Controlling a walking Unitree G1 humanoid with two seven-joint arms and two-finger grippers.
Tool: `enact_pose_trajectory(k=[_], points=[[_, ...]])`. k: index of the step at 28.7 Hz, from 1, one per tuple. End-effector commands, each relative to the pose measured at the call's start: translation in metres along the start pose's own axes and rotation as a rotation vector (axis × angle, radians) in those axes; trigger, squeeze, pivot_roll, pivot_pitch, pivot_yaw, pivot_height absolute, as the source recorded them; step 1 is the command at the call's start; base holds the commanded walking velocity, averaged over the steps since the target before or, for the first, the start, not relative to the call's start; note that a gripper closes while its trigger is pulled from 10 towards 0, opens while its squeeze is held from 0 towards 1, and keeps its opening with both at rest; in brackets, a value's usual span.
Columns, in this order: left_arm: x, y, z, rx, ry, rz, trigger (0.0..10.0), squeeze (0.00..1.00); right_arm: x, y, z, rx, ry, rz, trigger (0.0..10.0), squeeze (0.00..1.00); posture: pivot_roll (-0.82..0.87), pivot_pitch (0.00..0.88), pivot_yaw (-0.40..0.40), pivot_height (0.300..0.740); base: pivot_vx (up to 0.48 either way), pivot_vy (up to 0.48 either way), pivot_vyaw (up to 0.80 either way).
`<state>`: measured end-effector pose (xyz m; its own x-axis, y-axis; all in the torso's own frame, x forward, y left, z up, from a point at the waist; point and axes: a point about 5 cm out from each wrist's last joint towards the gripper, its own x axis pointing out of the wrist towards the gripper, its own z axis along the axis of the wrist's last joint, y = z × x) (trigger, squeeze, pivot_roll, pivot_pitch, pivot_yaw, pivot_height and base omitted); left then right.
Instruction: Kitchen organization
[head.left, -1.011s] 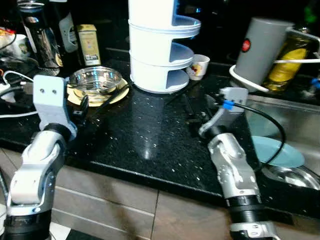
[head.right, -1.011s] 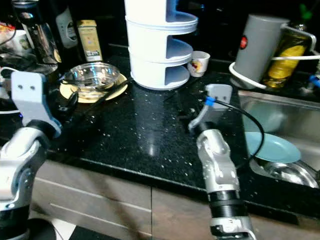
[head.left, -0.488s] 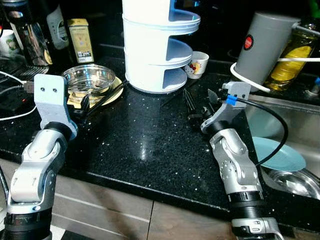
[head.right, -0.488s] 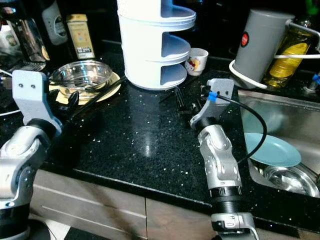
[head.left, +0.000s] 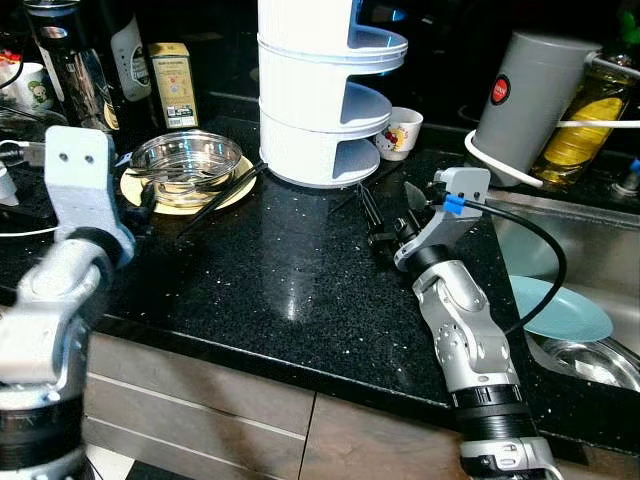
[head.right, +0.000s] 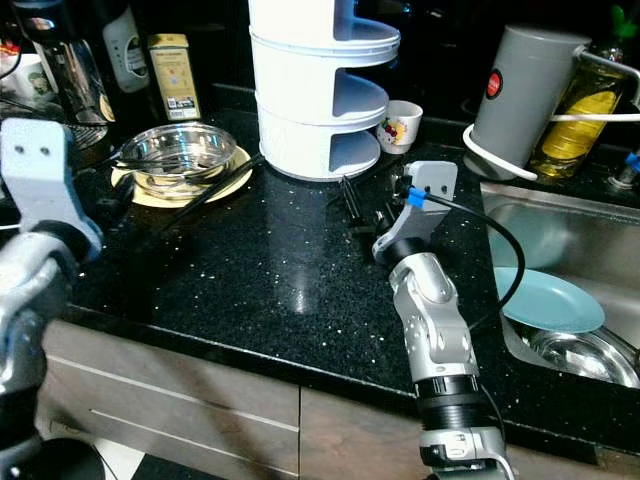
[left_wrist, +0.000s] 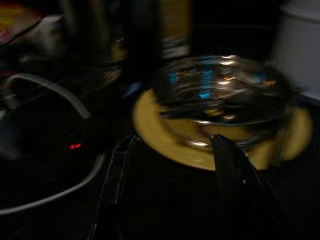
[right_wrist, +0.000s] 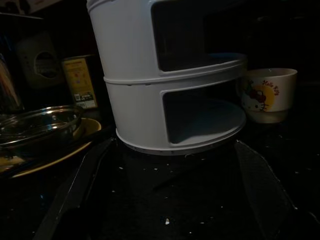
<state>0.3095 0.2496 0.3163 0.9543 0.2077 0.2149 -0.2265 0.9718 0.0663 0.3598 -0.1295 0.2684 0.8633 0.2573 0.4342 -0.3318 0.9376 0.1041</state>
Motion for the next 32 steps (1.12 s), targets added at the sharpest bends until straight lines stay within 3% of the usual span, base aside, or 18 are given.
enact_pose_trajectory(k=[1, 2, 6, 11, 15, 18, 22, 23, 24, 25, 29, 32], points=[[0.002, 0.010, -0.005, 0.011, 0.053, 0.046, 10.0, 0.00, -0.002, -0.002, -0.006, 0.003, 0.033, -0.001, 10.0, 0.00, 0.08, 0.160, -0.051, 0.740, 0.000, 0.000, 0.00], [0.005, 0.018, -0.003, -0.015, 0.061, 0.053, 10.0, 1.00, -0.001, -0.001, -0.006, 0.002, 0.034, 0.005, 10.0, 0.00, 0.08, 0.160, -0.054, 0.740, 0.000, 0.000, 0.00], [0.012, 0.031, -0.006, -0.099, 0.084, 0.085, 10.0, 1.00, 0.000, -0.001, -0.005, -0.002, 0.033, 0.019, 10.0, 0.00, 0.08, 0.166, -0.057, 0.740, 0.000, 0.000, 0.00], [0.019, 0.038, -0.010, -0.102, 0.119, 0.107, 10.0, 1.00, 0.001, -0.001, -0.004, -0.005, 0.033, 0.025, 10.0, 0.00, 0.08, 0.170, -0.061, 0.740, 0.000, 0.000, 0.00], [0.040, 0.049, -0.012, -0.133, 0.112, 0.129, 10.0, 1.00, 0.003, 0.000, -0.003, -0.011, 0.032, 0.035, 10.0, 0.00, 0.08, 0.175, -0.065, 0.740, 0.000, 0.000, 0.00], [0.047, 0.048, -0.011, -0.148, 0.099, 0.118, 10.0, 1.00, 0.003, 0.000, -0.002, -0.015, 0.031, 0.039, 10.0, 0.00, 0.07, 0.183, -0.064, 0.740, 0.000, 0.000, 0.00], [0.062, 0.036, 0.001, -0.220, 0.030, 0.015, 10.0, 1.00, 0.003, -0.002, -0.001, -0.023, 0.027, 0.039, 10.0, 0.00, 0.06, 0.189, -0.059, 0.740, 0.000, 0.000, 0.00], [0.064, 0.032, 0.005, -0.212, 0.010, -0.016, 10.0, 0.84, 0.003, -0.002, 0.000, -0.023, 0.025, 0.038, 10.0, 0.00, 0.06, 0.189, -0.059, 0.740, 0.000, 0.000, 0.00], [0.065, 0.029, 0.007, -0.210, 0.007, -0.035, 10.0, 0.84, 0.003, -0.003, 0.000, -0.024, 0.025, 0.037, 10.0, 0.00, 0.06, 0.189, -0.059, 0.740, 0.000, 0.000, 0.00], [0.068, 0.025, 0.009, -0.198, 0.000, -0.063, 10.0, 0.00, 0.002, -0.003, 0.000, -0.025, 0.025, 0.037, 10.0, 0.00, 0.06, 0.189, -0.059, 0.740, 0.000, 0.000, 0.00], [0.079, 0.010, 0.017, -0.194, -0.027, -0.153, 10.0, 0.00, 0.002, -0.003, 0.001, -0.027, 0.022, 0.035, 10.0, 0.00, 0.06, 0.189, -0.059, 0.740, 0.000, 0.000, 0.00], [0.083, 0.009, 0.016, -0.190, -0.003, -0.147, 10.0, 0.00, 0.002, -0.003, 0.001, -0.028, 0.021, 0.035, 10.0, 0.00, 0.06, 0.189, -0.059, 0.740, 0.000, 0.000, 0.00]])
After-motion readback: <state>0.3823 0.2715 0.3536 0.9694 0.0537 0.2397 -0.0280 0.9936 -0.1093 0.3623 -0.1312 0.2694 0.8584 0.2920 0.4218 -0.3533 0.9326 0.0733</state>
